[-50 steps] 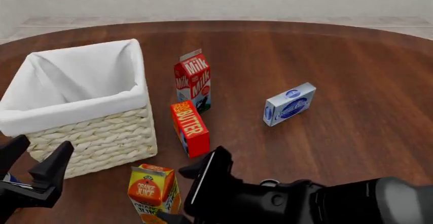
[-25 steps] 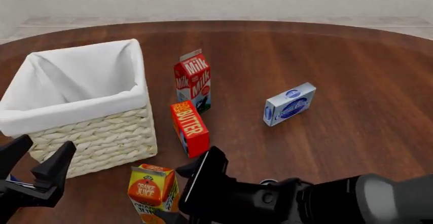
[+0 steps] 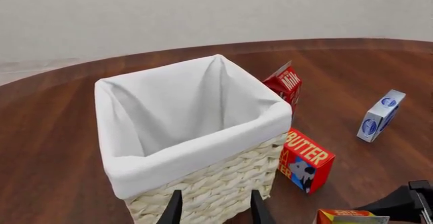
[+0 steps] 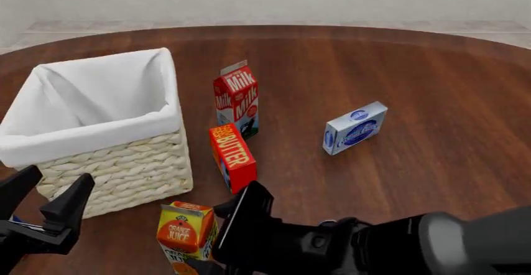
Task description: Pick up the orange juice, and put it in the basket.
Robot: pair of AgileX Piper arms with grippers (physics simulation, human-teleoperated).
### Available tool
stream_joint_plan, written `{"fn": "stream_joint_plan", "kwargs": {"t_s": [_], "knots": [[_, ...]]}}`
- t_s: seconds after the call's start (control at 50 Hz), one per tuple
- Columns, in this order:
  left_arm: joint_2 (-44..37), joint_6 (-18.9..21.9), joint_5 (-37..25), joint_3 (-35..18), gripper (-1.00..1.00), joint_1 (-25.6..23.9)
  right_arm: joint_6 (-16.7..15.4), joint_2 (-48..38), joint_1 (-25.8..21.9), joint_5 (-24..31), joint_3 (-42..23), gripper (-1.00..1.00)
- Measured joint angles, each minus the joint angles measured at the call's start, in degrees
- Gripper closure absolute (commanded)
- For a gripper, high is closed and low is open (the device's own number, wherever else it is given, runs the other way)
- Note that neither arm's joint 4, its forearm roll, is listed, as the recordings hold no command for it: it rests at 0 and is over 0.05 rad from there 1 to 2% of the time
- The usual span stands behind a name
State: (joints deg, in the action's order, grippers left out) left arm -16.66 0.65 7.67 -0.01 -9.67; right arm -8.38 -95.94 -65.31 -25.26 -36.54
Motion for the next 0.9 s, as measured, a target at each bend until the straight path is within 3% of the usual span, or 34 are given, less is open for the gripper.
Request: {"fn": "stream_joint_plan", "kwargs": {"t_s": [0.9], "knots": [[-0.37, -0.04, 0.14, 0.00, -1.00, -0.26, -1.27, -3.02, -0.61, 1.15, -3.46, -1.00]]}}
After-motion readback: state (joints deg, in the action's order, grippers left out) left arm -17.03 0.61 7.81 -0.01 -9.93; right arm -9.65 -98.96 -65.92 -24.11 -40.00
